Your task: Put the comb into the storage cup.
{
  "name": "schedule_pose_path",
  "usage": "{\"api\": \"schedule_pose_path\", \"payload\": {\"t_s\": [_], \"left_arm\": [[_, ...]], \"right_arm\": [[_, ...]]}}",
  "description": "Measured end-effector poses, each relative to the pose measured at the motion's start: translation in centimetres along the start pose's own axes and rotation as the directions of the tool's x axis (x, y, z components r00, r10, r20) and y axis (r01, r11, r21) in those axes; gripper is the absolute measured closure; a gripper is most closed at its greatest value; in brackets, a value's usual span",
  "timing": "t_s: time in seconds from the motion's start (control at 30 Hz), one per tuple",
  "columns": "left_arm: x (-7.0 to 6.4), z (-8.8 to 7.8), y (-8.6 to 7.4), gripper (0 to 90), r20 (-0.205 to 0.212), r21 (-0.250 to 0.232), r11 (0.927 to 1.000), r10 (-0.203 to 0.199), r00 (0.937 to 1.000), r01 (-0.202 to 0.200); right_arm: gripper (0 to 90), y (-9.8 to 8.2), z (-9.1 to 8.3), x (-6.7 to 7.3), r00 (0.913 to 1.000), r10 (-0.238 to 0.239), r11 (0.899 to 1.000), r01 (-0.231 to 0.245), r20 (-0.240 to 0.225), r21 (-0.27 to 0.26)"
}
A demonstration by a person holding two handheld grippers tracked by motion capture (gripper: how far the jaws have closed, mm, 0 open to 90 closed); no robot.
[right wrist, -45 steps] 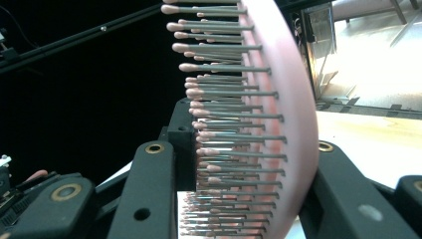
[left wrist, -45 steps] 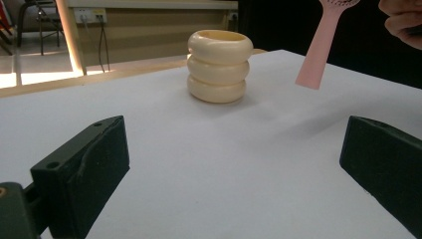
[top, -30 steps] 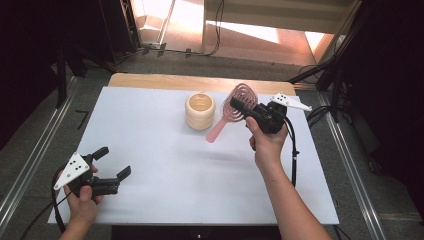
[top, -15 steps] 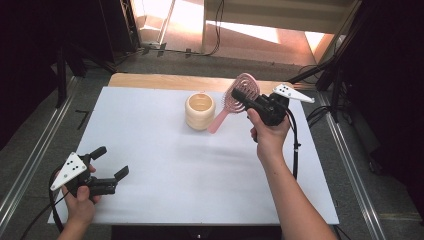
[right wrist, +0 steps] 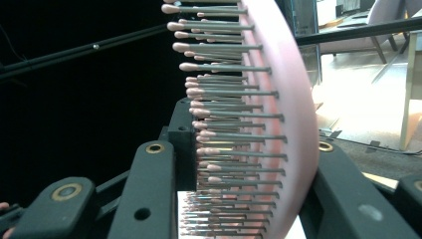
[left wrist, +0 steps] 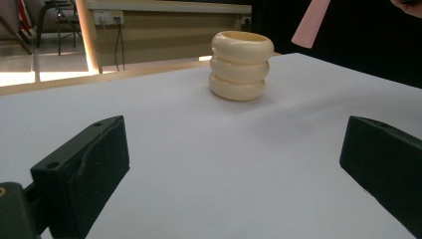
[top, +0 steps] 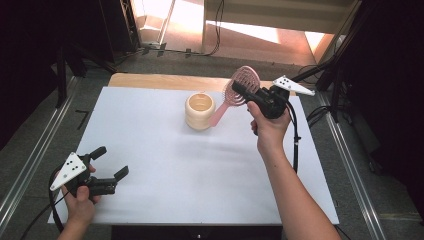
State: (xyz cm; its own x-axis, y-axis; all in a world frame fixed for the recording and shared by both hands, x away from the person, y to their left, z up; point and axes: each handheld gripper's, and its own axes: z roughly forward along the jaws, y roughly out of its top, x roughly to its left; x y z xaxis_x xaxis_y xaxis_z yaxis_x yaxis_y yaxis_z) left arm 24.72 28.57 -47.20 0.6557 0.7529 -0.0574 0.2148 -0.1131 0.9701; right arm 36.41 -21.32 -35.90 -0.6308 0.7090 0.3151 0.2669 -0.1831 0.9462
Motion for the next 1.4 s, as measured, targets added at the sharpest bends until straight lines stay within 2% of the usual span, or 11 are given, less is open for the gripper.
{"api": "schedule_pose_path", "payload": {"t_s": [0.2,0.43,0.93,1.4], "left_arm": [[0.0,-0.1,0.1,0.0,-0.001,0.0,1.0,0.002,1.0,-0.002],[0.1,-0.1,0.0,0.0,-0.001,-0.002,1.0,0.002,1.0,-0.002],[0.1,-0.1,0.0,0.0,-0.001,-0.006,1.0,-0.003,1.0,0.003],[0.0,-0.1,0.0,0.0,0.0,-0.007,1.0,-0.002,1.0,0.002]], "right_arm": [[62.1,0.5,0.4,-0.1,1.0,-0.008,1.0,0.008,0.005,-0.008],[62.1,1.0,1.0,-0.6,1.0,0.006,1.0,-0.006,-0.001,-0.018],[62.1,2.0,2.5,-1.1,0.9997,-0.019,1.0,0.02,0.018,-0.023],[62.1,2.6,3.9,-1.3,0.9994,-0.023,0.999,0.024,0.027,-0.032]]}}
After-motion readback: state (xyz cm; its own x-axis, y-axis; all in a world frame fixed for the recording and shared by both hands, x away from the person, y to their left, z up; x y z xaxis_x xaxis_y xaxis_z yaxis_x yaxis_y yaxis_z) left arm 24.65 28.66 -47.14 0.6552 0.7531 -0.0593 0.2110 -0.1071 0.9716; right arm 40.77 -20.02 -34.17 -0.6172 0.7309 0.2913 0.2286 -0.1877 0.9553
